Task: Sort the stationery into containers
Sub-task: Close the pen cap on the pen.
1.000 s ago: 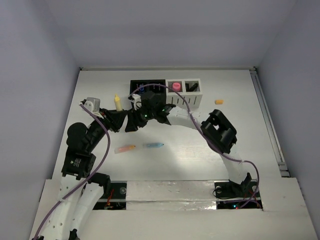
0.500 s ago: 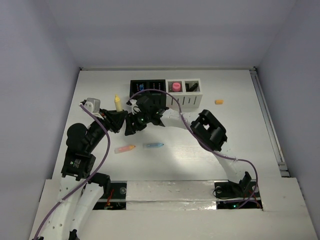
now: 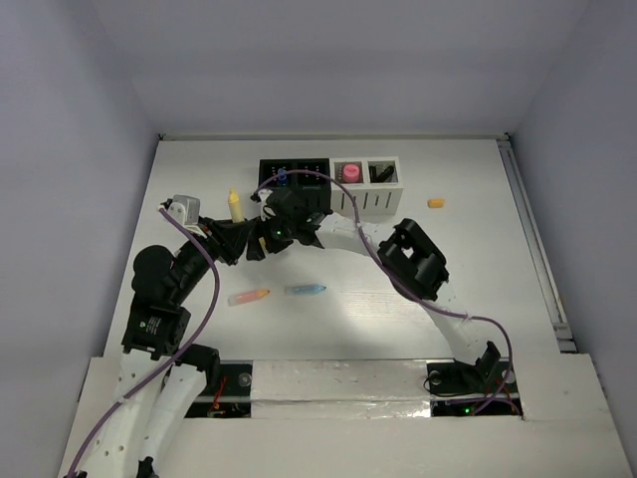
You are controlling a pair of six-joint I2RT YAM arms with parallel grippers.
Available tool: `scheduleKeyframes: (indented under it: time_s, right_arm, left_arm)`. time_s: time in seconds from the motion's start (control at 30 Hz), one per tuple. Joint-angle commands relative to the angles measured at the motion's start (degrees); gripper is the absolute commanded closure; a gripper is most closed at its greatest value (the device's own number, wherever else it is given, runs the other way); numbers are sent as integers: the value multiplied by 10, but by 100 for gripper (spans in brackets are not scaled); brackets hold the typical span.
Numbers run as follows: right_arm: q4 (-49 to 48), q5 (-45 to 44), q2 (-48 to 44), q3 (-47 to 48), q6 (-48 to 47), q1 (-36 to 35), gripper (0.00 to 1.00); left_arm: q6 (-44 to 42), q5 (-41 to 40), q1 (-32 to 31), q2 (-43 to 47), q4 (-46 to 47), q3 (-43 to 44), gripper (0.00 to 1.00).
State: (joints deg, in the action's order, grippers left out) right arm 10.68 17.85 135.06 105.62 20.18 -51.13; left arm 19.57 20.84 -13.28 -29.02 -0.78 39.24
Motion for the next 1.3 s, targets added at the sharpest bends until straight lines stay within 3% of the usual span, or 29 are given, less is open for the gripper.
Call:
scheduleKeyframes:
  time_s: [0.0,0.5,1.03,1.27]
  right_arm:
    - [36,-44,26,39,-14,-4,21]
    - [143,-175,84,151,-67,-42,37]
    - [195,-297,142,230,-120,-59,43]
    - [206,-322,162,245,-141,-64,55]
  left_arm:
    - [-6,8,3,5,23,2,100]
    - [-4,8,3,11,24,2,100]
    - [-4,7,3,13,25,0,100]
    - [-5,6,3,13,25,1,100]
